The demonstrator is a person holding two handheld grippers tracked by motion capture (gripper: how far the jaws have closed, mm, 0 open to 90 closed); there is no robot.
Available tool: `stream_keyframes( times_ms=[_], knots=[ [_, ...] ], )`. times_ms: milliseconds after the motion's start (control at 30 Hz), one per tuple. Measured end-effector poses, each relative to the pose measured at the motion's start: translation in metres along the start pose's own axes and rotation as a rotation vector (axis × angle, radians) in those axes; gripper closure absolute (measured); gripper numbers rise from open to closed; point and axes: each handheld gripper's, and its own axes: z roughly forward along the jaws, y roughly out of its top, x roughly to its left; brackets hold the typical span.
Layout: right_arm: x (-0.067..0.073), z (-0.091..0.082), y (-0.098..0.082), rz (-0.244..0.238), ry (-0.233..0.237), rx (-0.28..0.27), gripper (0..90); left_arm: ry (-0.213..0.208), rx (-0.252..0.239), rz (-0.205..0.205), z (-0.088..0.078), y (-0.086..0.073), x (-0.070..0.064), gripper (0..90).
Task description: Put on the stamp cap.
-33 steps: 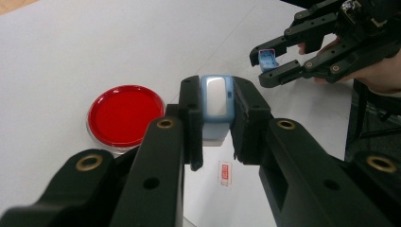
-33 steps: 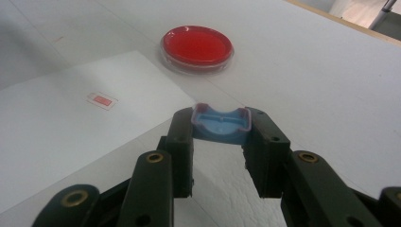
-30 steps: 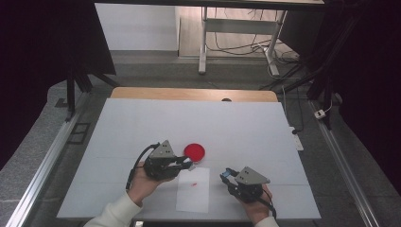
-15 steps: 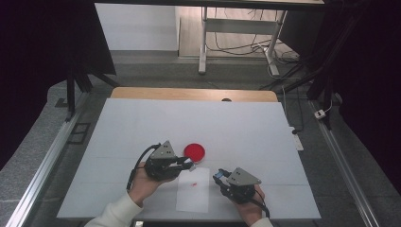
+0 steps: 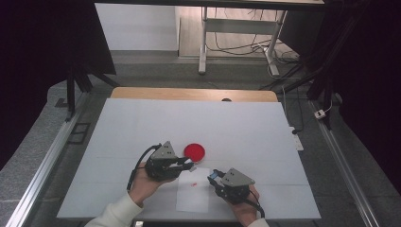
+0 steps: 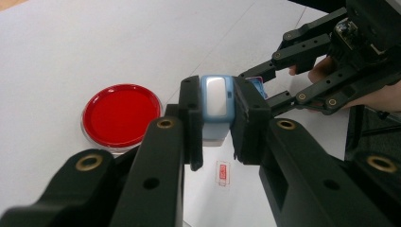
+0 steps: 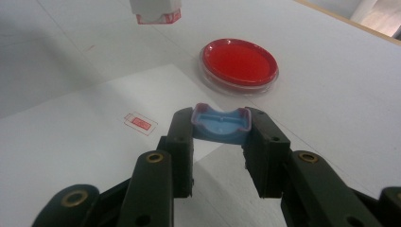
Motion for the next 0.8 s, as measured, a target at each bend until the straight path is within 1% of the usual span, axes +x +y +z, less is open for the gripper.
stream_keyframes(
  times_ms=[100,167,367,467,500,533,800],
  knots=[
    [0.002,0.001,0.002,-0.001,0.006,0.001,64.2,0.0,0.001,0.001,0.0,0.0,0.0,75.9],
    [0.003,0.003,0.003,0.007,0.007,-0.008,64.2,-0.002,0.001,0.001,0.0,0.0,0.0,75.9],
    [0.007,0.007,0.006,-0.006,0.02,-0.006,64.2,-0.002,0.003,0.002,0.001,0.0,-0.001,75.9],
    [0.01,0.011,0.008,-0.005,0.023,-0.011,64.2,-0.003,0.005,-0.001,0.001,0.0,-0.001,75.9],
    [0.011,0.012,0.009,-0.011,0.019,-0.004,64.2,-0.003,0.006,0.001,0.002,0.0,-0.001,75.9],
    [0.011,0.014,0.01,-0.009,0.032,-0.011,64.2,-0.003,0.006,0.001,0.002,-0.001,-0.001,75.9],
    [0.019,0.025,0.017,-0.026,0.045,-0.007,64.1,-0.001,0.007,-0.001,0.002,-0.001,-0.001,75.9]
  ],
)
